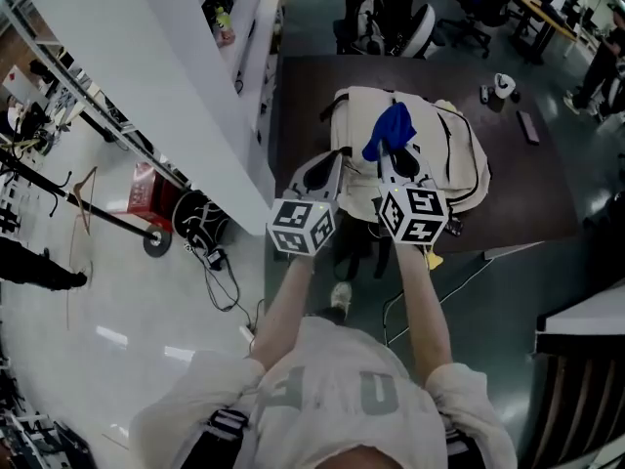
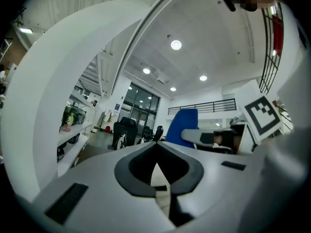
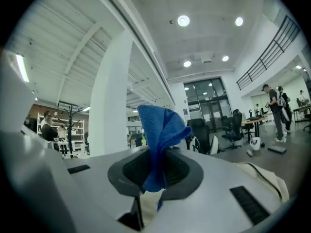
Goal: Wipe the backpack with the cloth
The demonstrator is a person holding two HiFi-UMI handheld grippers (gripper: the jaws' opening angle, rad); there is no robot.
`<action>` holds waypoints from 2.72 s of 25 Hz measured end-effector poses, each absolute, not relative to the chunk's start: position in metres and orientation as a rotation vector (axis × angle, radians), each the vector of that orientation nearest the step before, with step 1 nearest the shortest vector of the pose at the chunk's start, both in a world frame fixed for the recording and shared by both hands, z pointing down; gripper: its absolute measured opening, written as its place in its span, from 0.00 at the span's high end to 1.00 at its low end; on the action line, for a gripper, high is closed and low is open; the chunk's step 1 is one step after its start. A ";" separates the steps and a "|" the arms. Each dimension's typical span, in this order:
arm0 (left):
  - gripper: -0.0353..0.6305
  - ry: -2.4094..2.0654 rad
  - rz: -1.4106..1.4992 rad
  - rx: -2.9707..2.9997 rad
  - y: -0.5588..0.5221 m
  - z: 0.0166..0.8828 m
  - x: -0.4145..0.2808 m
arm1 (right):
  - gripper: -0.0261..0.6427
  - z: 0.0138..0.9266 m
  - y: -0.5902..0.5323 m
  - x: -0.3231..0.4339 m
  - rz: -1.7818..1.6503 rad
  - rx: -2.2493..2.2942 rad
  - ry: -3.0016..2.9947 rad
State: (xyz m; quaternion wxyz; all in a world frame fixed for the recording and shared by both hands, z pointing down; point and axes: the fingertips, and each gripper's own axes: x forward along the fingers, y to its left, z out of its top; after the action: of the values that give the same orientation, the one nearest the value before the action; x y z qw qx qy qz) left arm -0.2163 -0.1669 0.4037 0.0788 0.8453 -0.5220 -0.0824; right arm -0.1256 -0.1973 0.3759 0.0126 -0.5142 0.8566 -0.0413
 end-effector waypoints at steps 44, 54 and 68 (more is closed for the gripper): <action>0.94 -1.594 -0.173 2.406 -0.183 0.441 -0.214 | 0.90 0.435 -0.263 -0.162 -0.574 -1.248 2.913; 0.94 -1.604 -0.175 2.406 -0.108 0.445 -0.207 | 0.90 0.483 -0.163 -0.155 -0.713 -1.236 2.897; 0.94 -1.608 -0.234 2.408 -0.144 0.440 -0.209 | 0.90 0.419 -0.213 -0.139 -0.394 -1.312 2.916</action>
State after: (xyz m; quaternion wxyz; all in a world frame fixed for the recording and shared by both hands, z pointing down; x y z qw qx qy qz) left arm -0.2086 -0.1439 0.4404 0.1182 0.8230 -0.5498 -0.0799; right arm -0.1386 -0.2132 0.4187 -0.0399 -0.4069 0.9044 -0.1222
